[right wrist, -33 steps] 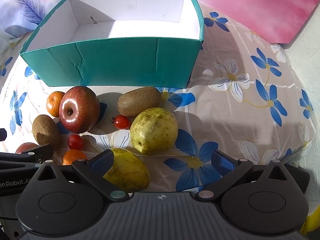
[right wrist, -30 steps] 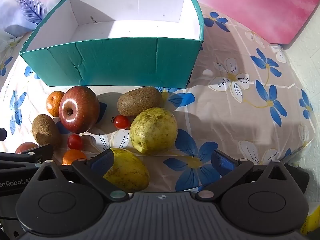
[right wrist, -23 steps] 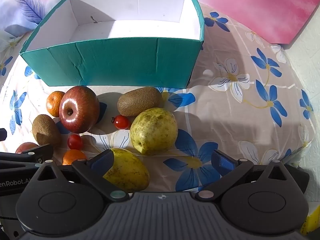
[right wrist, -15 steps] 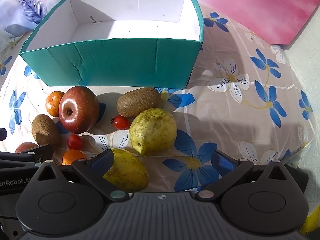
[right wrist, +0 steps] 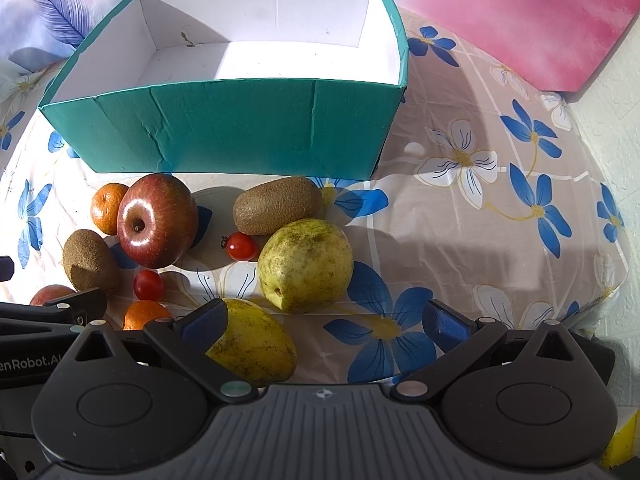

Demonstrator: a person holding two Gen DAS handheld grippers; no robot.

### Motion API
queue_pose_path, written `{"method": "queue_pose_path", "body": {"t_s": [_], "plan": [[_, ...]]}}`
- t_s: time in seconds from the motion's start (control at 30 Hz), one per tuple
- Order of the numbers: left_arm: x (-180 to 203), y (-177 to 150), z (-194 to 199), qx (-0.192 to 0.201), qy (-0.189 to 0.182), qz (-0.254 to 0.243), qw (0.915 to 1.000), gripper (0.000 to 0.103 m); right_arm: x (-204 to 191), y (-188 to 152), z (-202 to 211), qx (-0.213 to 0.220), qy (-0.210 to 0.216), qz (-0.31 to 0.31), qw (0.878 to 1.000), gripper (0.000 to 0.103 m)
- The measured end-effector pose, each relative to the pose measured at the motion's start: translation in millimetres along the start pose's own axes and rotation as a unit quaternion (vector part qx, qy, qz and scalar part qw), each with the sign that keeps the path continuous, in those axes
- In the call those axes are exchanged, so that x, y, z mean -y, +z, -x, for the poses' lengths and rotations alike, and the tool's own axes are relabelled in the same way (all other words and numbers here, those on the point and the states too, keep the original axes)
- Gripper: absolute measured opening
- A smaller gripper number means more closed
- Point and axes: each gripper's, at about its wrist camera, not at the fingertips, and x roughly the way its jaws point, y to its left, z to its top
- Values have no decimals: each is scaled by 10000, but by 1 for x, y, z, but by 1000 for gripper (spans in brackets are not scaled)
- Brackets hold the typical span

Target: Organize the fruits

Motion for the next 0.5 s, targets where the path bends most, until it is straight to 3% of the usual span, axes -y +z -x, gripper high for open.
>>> {"method": "queue_pose_path", "body": {"t_s": [0.5], "plan": [[-2, 1, 1, -21, -15, 8, 10000, 103, -1, 0, -1, 0, -13, 6, 10000, 103]]}}
